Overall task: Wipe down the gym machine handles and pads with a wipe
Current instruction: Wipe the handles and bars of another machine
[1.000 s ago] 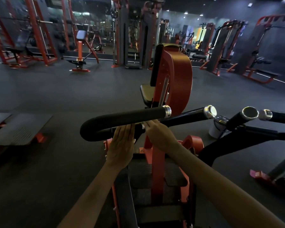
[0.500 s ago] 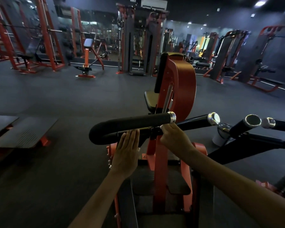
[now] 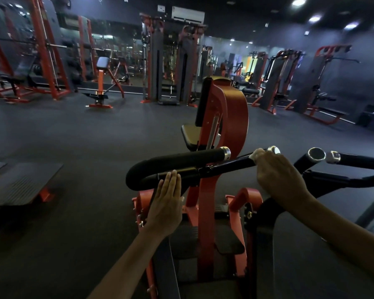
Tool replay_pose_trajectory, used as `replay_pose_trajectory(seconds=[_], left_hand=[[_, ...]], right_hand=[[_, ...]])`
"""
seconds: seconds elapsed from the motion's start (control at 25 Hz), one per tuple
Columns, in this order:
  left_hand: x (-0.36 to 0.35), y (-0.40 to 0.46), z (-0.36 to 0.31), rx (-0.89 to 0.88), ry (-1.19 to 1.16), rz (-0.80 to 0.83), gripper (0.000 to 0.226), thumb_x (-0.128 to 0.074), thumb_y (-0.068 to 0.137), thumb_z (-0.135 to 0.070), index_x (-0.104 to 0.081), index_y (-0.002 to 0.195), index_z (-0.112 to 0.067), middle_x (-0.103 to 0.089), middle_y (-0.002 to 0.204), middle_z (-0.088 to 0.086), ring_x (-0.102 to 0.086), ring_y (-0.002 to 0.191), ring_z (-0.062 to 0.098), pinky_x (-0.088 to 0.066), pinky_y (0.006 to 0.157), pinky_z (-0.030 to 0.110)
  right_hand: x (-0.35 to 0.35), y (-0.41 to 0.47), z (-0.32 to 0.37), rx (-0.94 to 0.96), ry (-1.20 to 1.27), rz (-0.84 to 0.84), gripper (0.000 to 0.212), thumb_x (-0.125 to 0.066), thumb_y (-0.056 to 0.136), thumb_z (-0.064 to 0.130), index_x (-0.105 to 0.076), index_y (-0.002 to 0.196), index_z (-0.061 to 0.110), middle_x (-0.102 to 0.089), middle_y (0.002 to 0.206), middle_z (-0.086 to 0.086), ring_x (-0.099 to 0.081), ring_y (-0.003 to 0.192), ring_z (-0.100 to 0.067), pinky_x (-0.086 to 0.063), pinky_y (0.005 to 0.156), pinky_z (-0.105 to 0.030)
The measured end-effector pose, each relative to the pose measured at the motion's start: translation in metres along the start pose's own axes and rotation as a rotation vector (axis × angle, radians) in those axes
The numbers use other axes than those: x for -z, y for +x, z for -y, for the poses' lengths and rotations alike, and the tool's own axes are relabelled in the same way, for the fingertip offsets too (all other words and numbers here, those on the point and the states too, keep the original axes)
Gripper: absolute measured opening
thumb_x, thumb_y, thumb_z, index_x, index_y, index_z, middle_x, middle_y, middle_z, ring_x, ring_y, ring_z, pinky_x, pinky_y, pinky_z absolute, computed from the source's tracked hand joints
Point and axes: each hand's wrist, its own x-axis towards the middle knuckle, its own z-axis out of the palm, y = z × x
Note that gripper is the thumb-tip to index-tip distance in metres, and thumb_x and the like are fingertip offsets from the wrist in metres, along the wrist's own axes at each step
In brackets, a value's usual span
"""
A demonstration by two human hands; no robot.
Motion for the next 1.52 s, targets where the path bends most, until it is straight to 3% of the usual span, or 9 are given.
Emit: replay_pose_trajectory(seconds=[0.16, 0.28, 0.48, 0.64, 0.76, 0.88, 1.28, 1.4, 1.52], left_hand=[[0.027, -0.018, -0.002, -0.056, -0.067, -0.022, 0.071, -0.050, 0.093, -0.018, -0.008, 0.148, -0.005, -0.009, 0.156, 0.016, -0.010, 0.144, 0.028, -0.030, 0.112, 0.046], [0.066, -0.032, -0.013, -0.163, -0.095, -0.091, 0.060, -0.039, 0.095, -0.026, -0.019, 0.147, -0.005, -0.021, 0.154, 0.016, -0.021, 0.143, 0.030, -0.034, 0.110, 0.043], [0.140, -0.036, 0.003, -0.137, -0.072, -0.317, 0.055, -0.038, 0.095, -0.027, -0.028, 0.144, -0.005, -0.034, 0.148, 0.015, -0.035, 0.134, 0.027, -0.035, 0.109, 0.041], [0.144, -0.016, 0.030, -0.125, -0.078, -0.362, 0.052, -0.034, 0.096, -0.027, -0.035, 0.139, 0.003, -0.038, 0.144, 0.022, -0.033, 0.136, 0.029, -0.037, 0.106, 0.049], [0.131, -0.009, 0.029, -0.156, -0.115, -0.345, 0.055, -0.040, 0.089, -0.024, -0.036, 0.137, 0.001, -0.044, 0.139, 0.021, -0.044, 0.128, 0.032, -0.045, 0.098, 0.048], [0.125, -0.012, 0.030, -0.110, -0.151, -0.332, 0.055, -0.037, 0.090, -0.023, -0.029, 0.140, -0.001, -0.039, 0.142, 0.020, -0.044, 0.129, 0.037, -0.040, 0.102, 0.050], [0.123, -0.012, 0.027, -0.069, -0.140, -0.352, 0.049, -0.021, 0.104, -0.031, -0.026, 0.143, -0.002, -0.033, 0.147, 0.013, -0.032, 0.136, 0.021, -0.020, 0.115, 0.026], [0.124, -0.011, 0.024, -0.087, -0.131, -0.376, 0.052, -0.017, 0.104, -0.036, -0.027, 0.141, -0.001, -0.036, 0.144, 0.014, -0.035, 0.134, 0.023, -0.036, 0.107, 0.040], [0.125, -0.012, 0.027, -0.102, -0.194, -0.353, 0.059, -0.020, 0.101, -0.044, -0.027, 0.140, 0.000, -0.040, 0.143, 0.019, -0.047, 0.125, 0.038, -0.050, 0.091, 0.054]], right_hand=[[0.037, 0.003, -0.002, -0.249, 0.236, 0.035, 0.043, -0.076, 0.056, -0.011, -0.065, 0.098, -0.010, -0.065, 0.098, -0.023, -0.055, 0.087, -0.031, -0.052, 0.067, -0.039], [0.062, 0.015, 0.026, -0.416, 0.562, -0.080, 0.036, -0.070, 0.066, -0.016, -0.067, 0.100, -0.007, -0.068, 0.100, -0.020, -0.059, 0.089, -0.033, -0.049, 0.070, -0.035], [0.093, 0.067, 0.111, -0.467, 0.985, -0.243, 0.030, -0.051, 0.089, 0.027, -0.069, 0.102, 0.006, -0.068, 0.107, -0.006, -0.054, 0.099, -0.014, -0.036, 0.082, -0.014], [0.095, 0.100, 0.159, -0.286, 0.830, -0.282, 0.029, -0.053, 0.087, 0.023, -0.066, 0.106, 0.006, -0.066, 0.109, -0.007, -0.052, 0.100, -0.018, -0.049, 0.086, -0.030], [0.076, 0.095, 0.174, -0.144, 0.710, -0.258, 0.059, -0.076, 0.070, 0.017, -0.055, 0.123, 0.001, -0.060, 0.123, -0.012, -0.050, 0.112, -0.023, -0.047, 0.095, -0.033], [0.059, 0.082, 0.155, -0.070, 0.668, -0.318, 0.070, -0.070, 0.066, 0.016, -0.043, 0.129, 0.001, -0.050, 0.129, -0.012, -0.044, 0.112, -0.023, -0.049, 0.091, -0.037], [0.010, 0.064, 0.093, -0.625, 0.743, -0.257, 0.041, -0.065, 0.070, -0.008, -0.064, 0.111, -0.008, -0.068, 0.104, -0.019, -0.060, 0.088, -0.033, -0.049, 0.078, -0.028], [0.031, 0.079, 0.119, -0.776, 0.880, -0.309, 0.040, -0.066, 0.070, -0.017, -0.066, 0.108, -0.004, -0.068, 0.102, -0.014, -0.054, 0.091, -0.024, -0.040, 0.079, -0.015], [0.068, 0.094, 0.169, -0.639, 0.890, -0.371, 0.033, -0.059, 0.076, -0.009, -0.066, 0.107, -0.001, -0.066, 0.102, -0.012, -0.048, 0.092, -0.016, -0.046, 0.073, -0.019]])
